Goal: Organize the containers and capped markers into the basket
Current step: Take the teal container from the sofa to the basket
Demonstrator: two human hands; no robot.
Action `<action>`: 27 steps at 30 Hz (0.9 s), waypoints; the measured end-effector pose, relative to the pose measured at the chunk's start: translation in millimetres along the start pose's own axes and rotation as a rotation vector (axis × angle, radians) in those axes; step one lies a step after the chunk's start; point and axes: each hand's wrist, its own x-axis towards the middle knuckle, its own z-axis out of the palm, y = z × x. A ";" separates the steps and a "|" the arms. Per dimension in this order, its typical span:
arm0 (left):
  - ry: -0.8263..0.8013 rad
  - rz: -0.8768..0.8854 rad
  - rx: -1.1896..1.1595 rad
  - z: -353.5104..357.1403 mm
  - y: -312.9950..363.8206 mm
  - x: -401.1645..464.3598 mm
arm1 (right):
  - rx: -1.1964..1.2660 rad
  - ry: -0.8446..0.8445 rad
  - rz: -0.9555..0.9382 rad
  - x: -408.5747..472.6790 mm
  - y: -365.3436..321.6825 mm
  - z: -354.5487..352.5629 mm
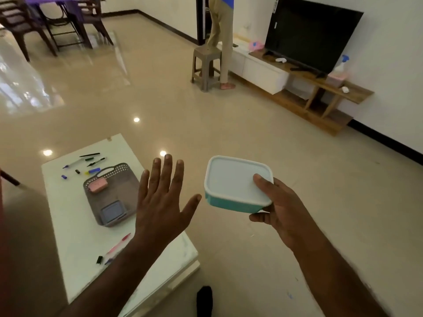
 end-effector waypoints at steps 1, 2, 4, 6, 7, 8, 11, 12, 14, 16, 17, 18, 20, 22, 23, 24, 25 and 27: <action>-0.007 -0.003 0.001 10.1 3.0 13.0 | -0.006 0.000 0.000 12.5 -3.5 -4.2; -0.018 -0.003 0.003 19.7 5.7 25.9 | -0.014 -0.002 0.002 24.5 -7.6 -7.6; -0.043 -0.001 -0.005 37.4 8.2 49.6 | -0.026 -0.004 0.001 48.2 -16.7 -13.2; -0.059 -0.022 -0.025 55.4 8.5 78.7 | -0.052 0.001 0.004 77.9 -25.9 -19.9; -0.067 -0.033 -0.032 63.6 7.9 92.5 | -0.066 0.002 0.013 92.1 -29.5 -22.9; -0.082 -0.038 -0.032 69.7 7.7 102.4 | -0.075 0.006 0.023 101.3 -32.5 -25.2; -0.132 -0.065 -0.027 92.6 0.7 138.1 | -0.082 -0.012 0.039 140.9 -44.8 -31.8; -0.165 -0.088 -0.026 99.9 -2.4 148.7 | -0.089 -0.017 0.049 154.9 -48.8 -32.8; -0.219 -0.132 -0.014 116.0 -8.3 165.1 | -0.092 -0.032 0.062 182.8 -55.8 -34.1; -0.239 -0.183 0.002 131.2 -13.2 181.7 | -0.114 -0.082 0.083 217.3 -62.7 -34.4; -0.246 -0.207 0.007 136.7 -14.8 190.9 | -0.125 -0.113 0.089 235.5 -66.7 -33.1; -0.247 -0.223 0.014 141.0 -15.7 199.4 | -0.134 -0.133 0.093 251.1 -70.8 -31.5; -0.249 -0.275 0.044 150.9 -19.3 218.6 | -0.157 -0.194 0.102 289.1 -79.7 -27.4; -0.244 -0.349 0.068 161.2 -21.6 237.7 | -0.190 -0.267 0.121 328.0 -91.2 -22.9; -0.244 -0.378 0.076 164.4 -23.3 245.0 | -0.205 -0.297 0.127 343.8 -95.8 -19.0; -0.246 -0.406 0.084 166.7 -24.3 254.7 | -0.221 -0.333 0.134 361.2 -102.1 -14.7; -0.236 -0.428 0.088 167.9 -24.7 262.9 | -0.237 -0.373 0.138 375.3 -108.0 -10.3; -0.179 -0.477 0.089 167.0 -23.1 278.6 | -0.276 -0.463 0.139 402.2 -119.5 0.2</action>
